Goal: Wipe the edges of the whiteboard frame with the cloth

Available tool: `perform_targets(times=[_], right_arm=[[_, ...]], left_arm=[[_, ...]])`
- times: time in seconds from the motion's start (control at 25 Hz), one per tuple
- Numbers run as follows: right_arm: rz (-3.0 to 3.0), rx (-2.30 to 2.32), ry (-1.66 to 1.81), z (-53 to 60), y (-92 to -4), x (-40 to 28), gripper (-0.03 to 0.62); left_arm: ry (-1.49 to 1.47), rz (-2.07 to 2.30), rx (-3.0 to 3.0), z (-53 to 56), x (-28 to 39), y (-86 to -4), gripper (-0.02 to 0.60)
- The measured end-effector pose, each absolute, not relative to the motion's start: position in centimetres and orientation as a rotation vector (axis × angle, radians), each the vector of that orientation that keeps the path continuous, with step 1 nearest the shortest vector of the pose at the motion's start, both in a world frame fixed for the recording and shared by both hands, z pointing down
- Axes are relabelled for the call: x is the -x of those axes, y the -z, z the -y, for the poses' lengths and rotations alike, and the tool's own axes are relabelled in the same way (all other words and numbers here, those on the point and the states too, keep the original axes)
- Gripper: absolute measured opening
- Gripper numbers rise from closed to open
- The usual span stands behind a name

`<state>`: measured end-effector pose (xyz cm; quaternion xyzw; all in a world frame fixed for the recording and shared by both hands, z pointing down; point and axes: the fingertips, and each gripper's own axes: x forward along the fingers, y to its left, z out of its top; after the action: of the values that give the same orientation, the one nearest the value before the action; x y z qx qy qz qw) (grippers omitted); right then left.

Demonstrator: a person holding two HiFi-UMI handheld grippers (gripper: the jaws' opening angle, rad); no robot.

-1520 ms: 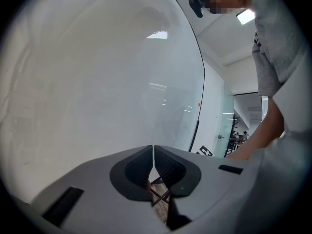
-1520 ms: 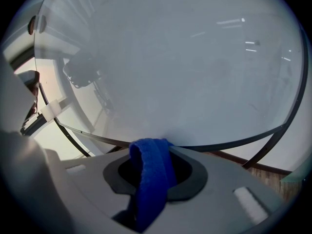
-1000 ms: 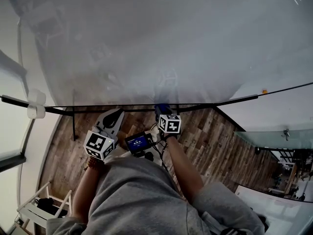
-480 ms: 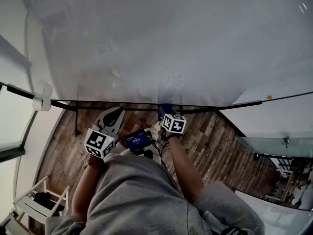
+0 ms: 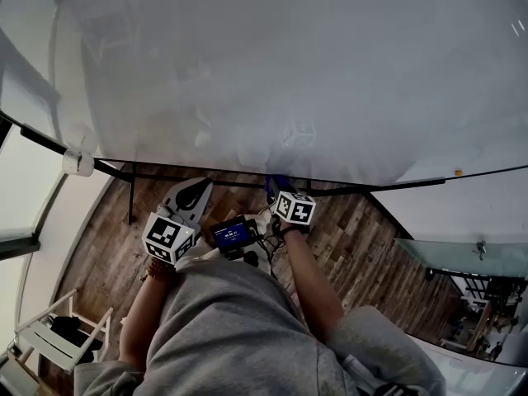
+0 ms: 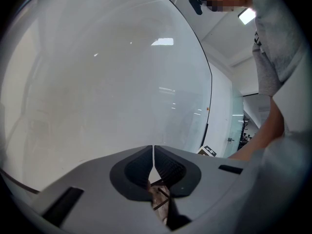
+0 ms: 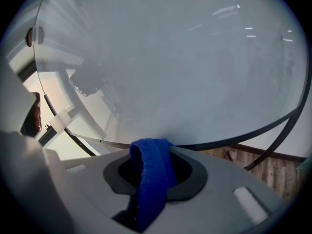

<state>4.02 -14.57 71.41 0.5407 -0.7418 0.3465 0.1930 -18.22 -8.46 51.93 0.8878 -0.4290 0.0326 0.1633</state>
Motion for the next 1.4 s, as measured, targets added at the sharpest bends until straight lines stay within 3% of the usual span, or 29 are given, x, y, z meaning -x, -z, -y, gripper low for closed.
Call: perform_targets(times=[1.4], right_arm=[[2.232,-1.322,-0.956,14.7,-70.9,3.4,0.104]], left_arm=[[-0.094,1.402,-2.439,5.6,22.4,-51.6,0.018]])
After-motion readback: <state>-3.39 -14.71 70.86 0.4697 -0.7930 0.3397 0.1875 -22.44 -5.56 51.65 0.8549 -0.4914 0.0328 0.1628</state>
